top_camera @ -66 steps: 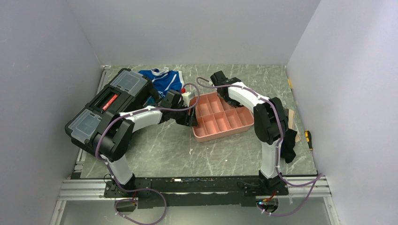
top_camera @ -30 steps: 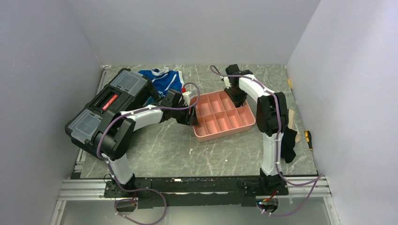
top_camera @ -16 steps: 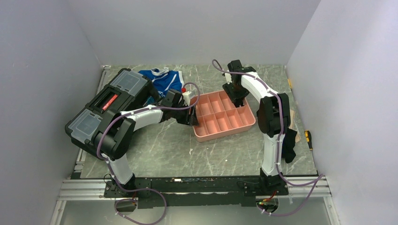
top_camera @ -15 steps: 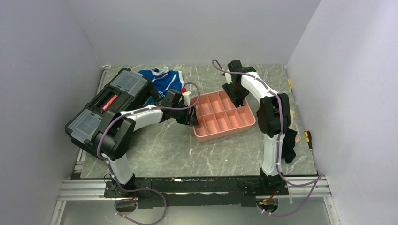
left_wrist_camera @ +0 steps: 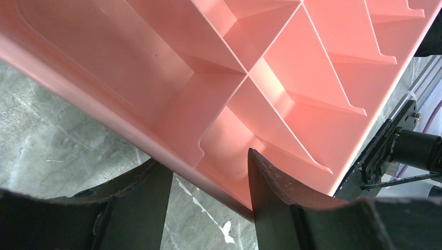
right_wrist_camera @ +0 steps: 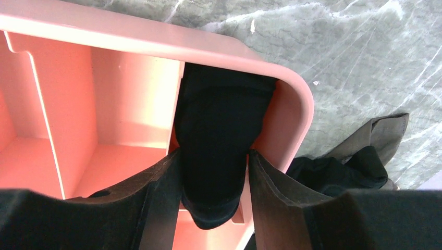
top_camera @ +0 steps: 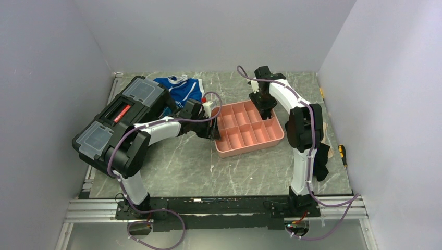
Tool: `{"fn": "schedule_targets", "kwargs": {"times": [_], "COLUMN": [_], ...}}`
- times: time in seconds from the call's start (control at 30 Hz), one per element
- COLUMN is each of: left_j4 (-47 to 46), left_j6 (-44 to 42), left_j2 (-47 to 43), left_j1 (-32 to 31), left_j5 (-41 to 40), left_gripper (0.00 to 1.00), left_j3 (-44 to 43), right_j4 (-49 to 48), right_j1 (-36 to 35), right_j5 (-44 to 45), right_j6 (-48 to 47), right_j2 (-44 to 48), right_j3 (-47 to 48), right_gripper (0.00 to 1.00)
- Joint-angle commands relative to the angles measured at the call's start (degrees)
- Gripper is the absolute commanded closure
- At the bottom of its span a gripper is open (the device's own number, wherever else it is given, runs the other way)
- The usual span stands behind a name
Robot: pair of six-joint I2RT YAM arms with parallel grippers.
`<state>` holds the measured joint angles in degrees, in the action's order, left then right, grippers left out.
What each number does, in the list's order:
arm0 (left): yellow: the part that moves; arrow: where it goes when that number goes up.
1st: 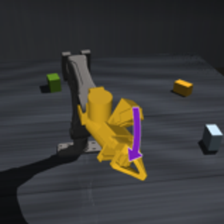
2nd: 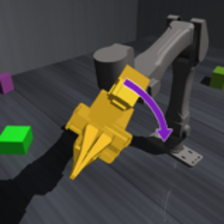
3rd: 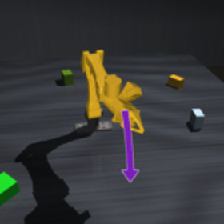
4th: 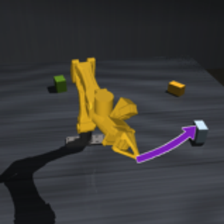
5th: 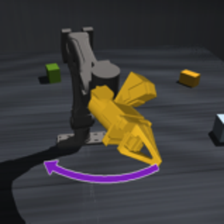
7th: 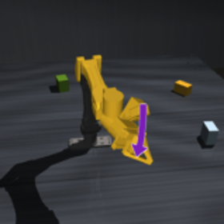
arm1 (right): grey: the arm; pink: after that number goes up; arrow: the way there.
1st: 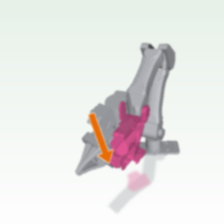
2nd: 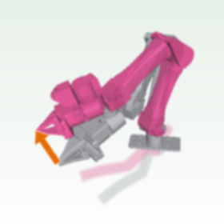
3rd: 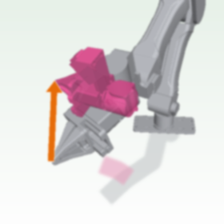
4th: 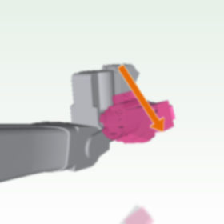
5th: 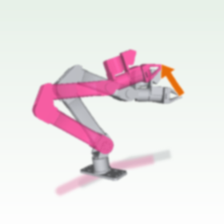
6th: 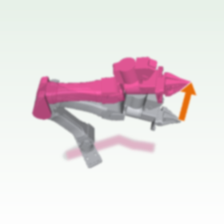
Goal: Roll the underwear
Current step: Place the underwear in the storage box.
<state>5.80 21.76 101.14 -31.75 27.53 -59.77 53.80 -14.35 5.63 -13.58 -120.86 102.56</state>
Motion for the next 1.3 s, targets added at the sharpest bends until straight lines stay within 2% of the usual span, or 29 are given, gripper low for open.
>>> {"fn": "schedule_targets", "kwargs": {"times": [0.0,0.67,1.0,1.27], "left_j4": [-0.23,-0.14,-0.09,0.17], "left_j6": [-1.26,-1.10,-1.10,-1.10], "left_j2": [0.97,1.07,1.00,1.16], "left_j1": [-0.58,0.11,0.50,0.88], "left_j5": [2.35,2.58,2.66,2.71], "left_gripper": [0.43,0.43,0.43,0.44], "left_j3": [-1.35,-1.43,-1.50,-1.76], "right_j4": [0.86,1.68,-1.12,-3.13], "right_j1": [0.48,0.47,0.52,0.73], "right_j5": [-0.30,-2.22,-2.80,-2.32], "right_j6": [-1.01,-0.83,-1.17,-1.96], "right_j2": [4.19,6.67,8.25,6.35], "right_j3": [2.88,3.69,-4.87,-8.15], "right_gripper": [0.51,0.50,0.67,0.71]}}
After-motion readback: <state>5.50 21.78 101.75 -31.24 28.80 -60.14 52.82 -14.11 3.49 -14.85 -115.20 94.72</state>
